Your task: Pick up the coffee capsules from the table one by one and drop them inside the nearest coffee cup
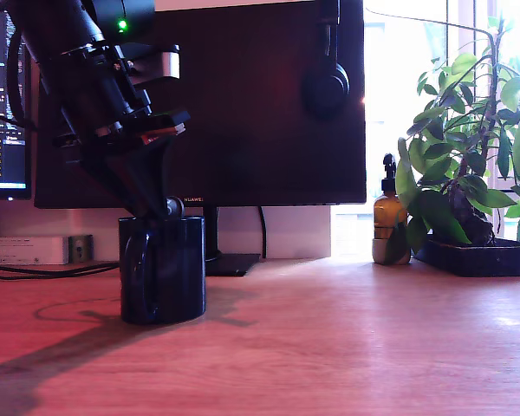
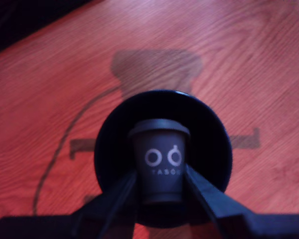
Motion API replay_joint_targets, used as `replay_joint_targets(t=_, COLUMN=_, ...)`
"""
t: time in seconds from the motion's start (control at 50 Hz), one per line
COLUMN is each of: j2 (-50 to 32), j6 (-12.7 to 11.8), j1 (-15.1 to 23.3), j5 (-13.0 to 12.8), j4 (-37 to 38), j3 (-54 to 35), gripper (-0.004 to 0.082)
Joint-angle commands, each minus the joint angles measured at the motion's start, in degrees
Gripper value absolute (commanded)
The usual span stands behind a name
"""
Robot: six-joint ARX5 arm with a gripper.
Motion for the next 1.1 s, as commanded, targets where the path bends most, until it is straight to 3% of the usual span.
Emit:
replay_joint_targets(t=0.0, j2=0.39, j6=0.90, j1=-0.26, j5=-0.09, j4=0.15, j3=0.28, gripper=0.0192)
replay_joint_targets(t=0.24, j2=0.39, j6=1.42, j1=-0.26, j5=-0.17, j4=0.74, j3=0.28, gripper=0.0192)
replay_joint_targets(t=0.26, j2=0.39, j6=3.21, j1=-0.26, j5=-0.17, j4=0.83, j3=0.28, gripper=0.0192)
replay_joint_targets(t=0.3, j2=0.39, j6=3.21, j1=-0.26, j5=-0.15, j4=0.96, j3=0.28, gripper=0.0204)
replay_joint_targets(t=0.36, j2=0.39, j6=3.43, j1=-0.28, j5=-0.11, j4=1.11, j3=0.28, gripper=0.0296)
replay_joint_targets(t=0.44, j2=0.39, j6=3.41, j1=-0.55, j5=-0.15, j4=1.40, j3=0.28, gripper=0.0548)
replay_joint_targets(t=0.48, j2=0.35, j6=3.41, j1=-0.63, j5=-0.81, j4=1.64, j3=0.28, gripper=0.0636)
replay_joint_targets(t=0.52, j2=0.35, j6=3.41, j1=-0.63, j5=-0.94, j4=1.75, j3=0.28, gripper=0.0669)
replay_joint_targets(t=0.66, j2=0.33, j6=3.39, j1=-0.94, j5=-0.98, j4=1.57, j3=0.31, gripper=0.0668)
replay_joint_targets(t=0.74, j2=0.31, j6=3.39, j1=-1.18, j5=-0.98, j4=1.36, j3=0.31, gripper=0.0623)
replay_joint_targets(t=0.88, j2=-0.50, j6=3.37, j1=-1.16, j5=-1.03, j4=0.02, j3=0.31, gripper=0.0464)
replay_joint_targets(t=0.98, j2=-1.73, j6=3.37, j1=-1.18, j5=-1.01, j4=0.37, j3=0.31, gripper=0.0280)
replay_joint_targets(t=1.08, j2=-3.37, j6=2.86, j1=-1.18, j5=-0.92, j4=1.53, j3=0.31, gripper=0.0038)
